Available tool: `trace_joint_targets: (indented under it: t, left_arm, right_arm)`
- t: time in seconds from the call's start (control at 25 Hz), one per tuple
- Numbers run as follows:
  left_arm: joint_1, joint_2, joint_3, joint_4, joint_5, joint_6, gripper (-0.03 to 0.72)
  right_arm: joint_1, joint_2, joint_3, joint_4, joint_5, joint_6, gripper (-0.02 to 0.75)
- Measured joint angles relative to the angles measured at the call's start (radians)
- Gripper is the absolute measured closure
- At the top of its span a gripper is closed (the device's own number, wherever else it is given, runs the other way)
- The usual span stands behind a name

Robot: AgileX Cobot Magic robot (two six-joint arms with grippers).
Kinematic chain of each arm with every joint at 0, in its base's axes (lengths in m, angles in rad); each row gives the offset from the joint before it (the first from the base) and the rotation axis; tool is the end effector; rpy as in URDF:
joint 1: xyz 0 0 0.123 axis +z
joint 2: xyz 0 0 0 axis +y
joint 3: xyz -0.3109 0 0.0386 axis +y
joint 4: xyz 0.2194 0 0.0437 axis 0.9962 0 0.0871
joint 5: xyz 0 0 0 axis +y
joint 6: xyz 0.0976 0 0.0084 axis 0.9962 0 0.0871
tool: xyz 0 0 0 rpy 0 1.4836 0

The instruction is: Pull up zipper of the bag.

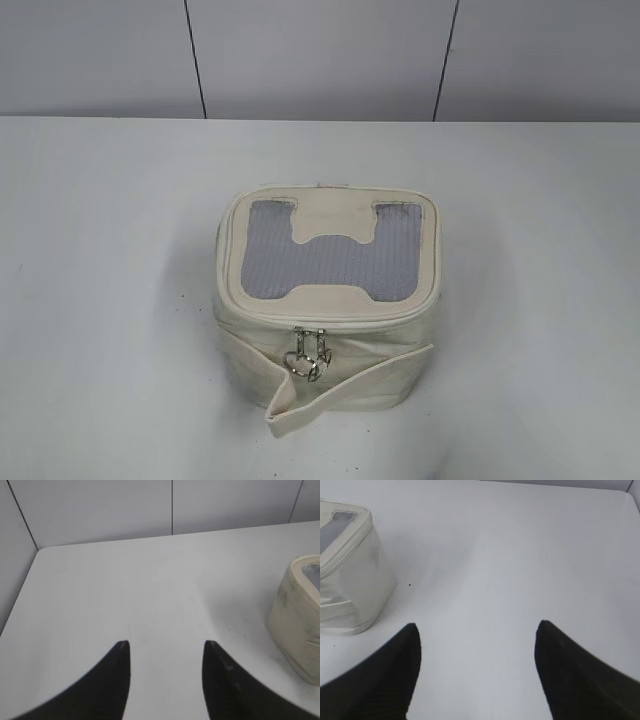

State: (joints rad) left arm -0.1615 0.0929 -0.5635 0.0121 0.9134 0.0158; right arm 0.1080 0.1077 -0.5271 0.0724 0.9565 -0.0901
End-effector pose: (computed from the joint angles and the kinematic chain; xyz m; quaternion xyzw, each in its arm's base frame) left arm -0.0378 0.0071 0.2945 0.0730 0.8178 -0.0355 0.5698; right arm -0.0347 0.0021 0.2815 -0.0818 0.8425 0.0409 0.5309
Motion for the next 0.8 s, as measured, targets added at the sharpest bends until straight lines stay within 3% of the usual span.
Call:
trace_joint_targets:
  t: [0.4, 0.8]
  left_arm:
    - [0.0, 0.0, 0.044, -0.109, -0.1, 0.096, 0.336]
    - [0.0, -0.001, 0.01, -0.176, 0.118, 0.13, 0.369]
  right_arm:
    - [0.0, -0.001, 0.018, 0.001, -0.072, -0.022, 0.184]
    - [0.0, -0.002, 0.012, 0.0, 0.043, -0.025, 0.184]
